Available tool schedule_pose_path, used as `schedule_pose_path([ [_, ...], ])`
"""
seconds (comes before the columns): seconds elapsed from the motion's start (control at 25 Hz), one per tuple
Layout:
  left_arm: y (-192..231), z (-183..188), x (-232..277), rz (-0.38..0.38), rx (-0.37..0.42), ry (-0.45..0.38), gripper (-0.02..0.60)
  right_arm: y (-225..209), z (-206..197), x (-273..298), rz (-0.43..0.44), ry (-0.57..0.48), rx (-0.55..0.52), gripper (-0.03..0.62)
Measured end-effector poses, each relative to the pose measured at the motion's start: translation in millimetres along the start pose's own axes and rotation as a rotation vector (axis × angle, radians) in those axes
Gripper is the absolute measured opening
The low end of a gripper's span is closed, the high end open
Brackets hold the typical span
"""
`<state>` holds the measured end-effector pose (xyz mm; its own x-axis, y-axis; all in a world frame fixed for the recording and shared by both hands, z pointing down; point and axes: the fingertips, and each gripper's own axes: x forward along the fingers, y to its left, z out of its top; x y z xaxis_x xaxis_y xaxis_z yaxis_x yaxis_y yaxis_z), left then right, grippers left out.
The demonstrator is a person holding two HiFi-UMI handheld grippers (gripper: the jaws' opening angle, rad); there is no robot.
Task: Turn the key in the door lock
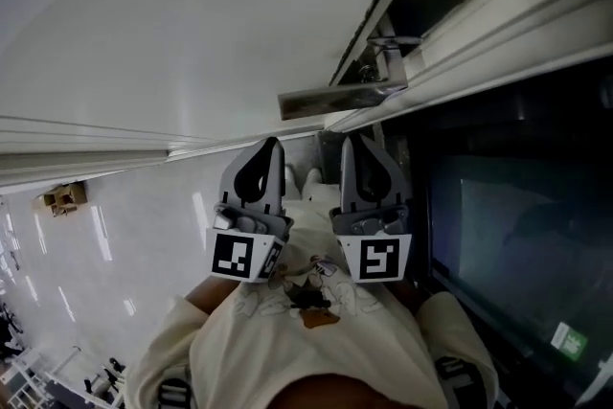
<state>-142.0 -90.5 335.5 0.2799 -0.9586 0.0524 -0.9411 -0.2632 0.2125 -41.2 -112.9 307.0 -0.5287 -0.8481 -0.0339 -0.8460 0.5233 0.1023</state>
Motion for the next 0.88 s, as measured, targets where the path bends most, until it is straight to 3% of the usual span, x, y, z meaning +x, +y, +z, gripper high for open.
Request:
schedule_pose_path([
  [0.24, -13, 2, -9, -0.027, 0.011, -0.024, 0.006, 20, 0, 3, 0.095, -0.008, -0.032, 0.006],
  [0.48, -49, 5, -50, 0.052, -0.02, -0.085, 0.005, 16, 2, -42, 0.146, -0.027, -0.004, 0.006],
  [0.68, -101, -15, -77, 0.088, -0.031, -0.052, 0.005, -2, -2, -105, 0.15, -0.035, 0.047, 0.006],
  [0.88, -148, -32, -101, 0.076, -0.005, -0.003, 0.006, -14, -26, -162, 0.133, 0.034, 0.089, 0.006],
])
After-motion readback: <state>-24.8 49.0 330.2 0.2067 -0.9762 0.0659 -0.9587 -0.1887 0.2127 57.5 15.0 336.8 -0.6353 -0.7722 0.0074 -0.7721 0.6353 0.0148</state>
